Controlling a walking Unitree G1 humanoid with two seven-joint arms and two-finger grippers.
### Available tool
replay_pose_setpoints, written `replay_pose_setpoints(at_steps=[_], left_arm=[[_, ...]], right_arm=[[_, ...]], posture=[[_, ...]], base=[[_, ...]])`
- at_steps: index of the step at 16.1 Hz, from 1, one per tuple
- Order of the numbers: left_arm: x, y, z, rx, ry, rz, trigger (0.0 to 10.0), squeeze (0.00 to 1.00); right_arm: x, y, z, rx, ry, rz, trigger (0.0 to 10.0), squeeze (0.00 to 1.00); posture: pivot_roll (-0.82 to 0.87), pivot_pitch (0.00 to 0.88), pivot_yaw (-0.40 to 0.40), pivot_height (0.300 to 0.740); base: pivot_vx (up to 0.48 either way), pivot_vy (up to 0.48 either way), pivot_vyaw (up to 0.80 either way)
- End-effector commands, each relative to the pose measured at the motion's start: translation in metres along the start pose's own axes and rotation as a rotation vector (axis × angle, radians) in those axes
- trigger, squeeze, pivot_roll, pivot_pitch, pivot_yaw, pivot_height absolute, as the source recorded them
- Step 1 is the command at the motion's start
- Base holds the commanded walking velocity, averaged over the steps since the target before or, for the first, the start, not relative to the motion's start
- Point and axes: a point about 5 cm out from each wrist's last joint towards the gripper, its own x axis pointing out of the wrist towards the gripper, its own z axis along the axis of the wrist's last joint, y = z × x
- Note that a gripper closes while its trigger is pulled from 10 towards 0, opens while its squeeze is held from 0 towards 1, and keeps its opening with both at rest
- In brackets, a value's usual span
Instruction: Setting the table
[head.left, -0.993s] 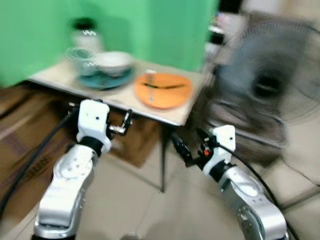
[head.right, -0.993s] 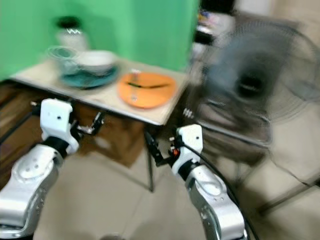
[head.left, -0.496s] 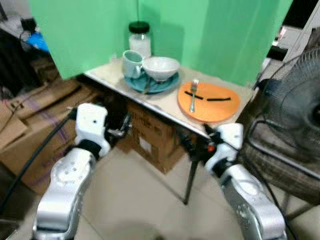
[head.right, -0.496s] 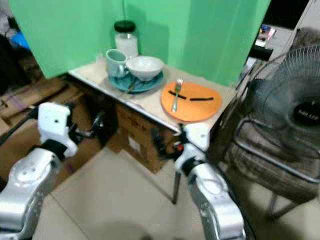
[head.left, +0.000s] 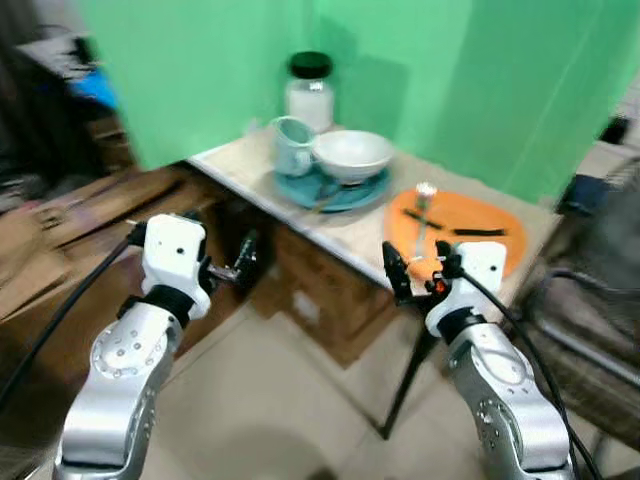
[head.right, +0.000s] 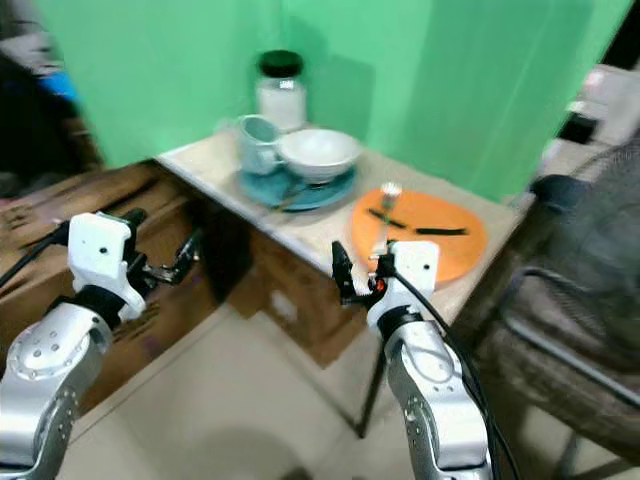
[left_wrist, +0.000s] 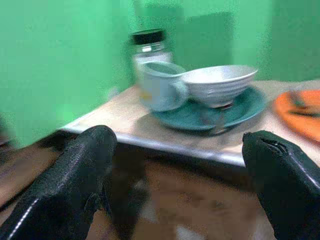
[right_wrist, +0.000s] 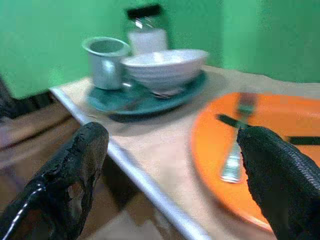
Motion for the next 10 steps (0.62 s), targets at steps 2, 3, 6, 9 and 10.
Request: replay_pose_setpoints(at_steps=[2,3,6,9,10], left_arm=[[-0.004,-0.015,-0.007,-0.007,0.03,-0.124,10.0,0.0],[-0.007,-0.016,-0.01,-0.003,0.046,-0.151,10.0,0.0],[-0.007,-0.018,-0.011,0.003,0.057,-0.182,10.0,0.0],[-0.009,-0.023,-0.015,0.027,0.082,-0.243,10.0,0.0],[-0.013,-0.025,-0.016,0.019,0.093,-0.285,10.0,0.0]], right_arm=[[0.0,0.0,0.001,-0.041,0.024,0.036,10.0,0.0],[0.002,0.0,0.003,-0.066,0.01,0.043,10.0,0.0],[0.004,0.002,0.006,-0.074,0.023,0.059,10.0,0.0],[0.006,0.001,0.006,-0.067,0.054,0.05,10.0,0.0],[0.01,0.001,0.003,-0.052,0.125,0.044,10.0,0.0]], posture=[[0.09,0.005,0.002,0.74],[0.09,0.008,-0.006,0.74],[0.09,0.01,-0.015,0.74],[0.09,0.01,-0.026,0.74],[0.1,0.014,-0.031,0.74]], base=[[0.401,0.0,0.0],[0.394,0.0,0.0],[0.368,0.0,-0.53],[0.218,0.0,-0.27],[0.0,0.0,0.0]])
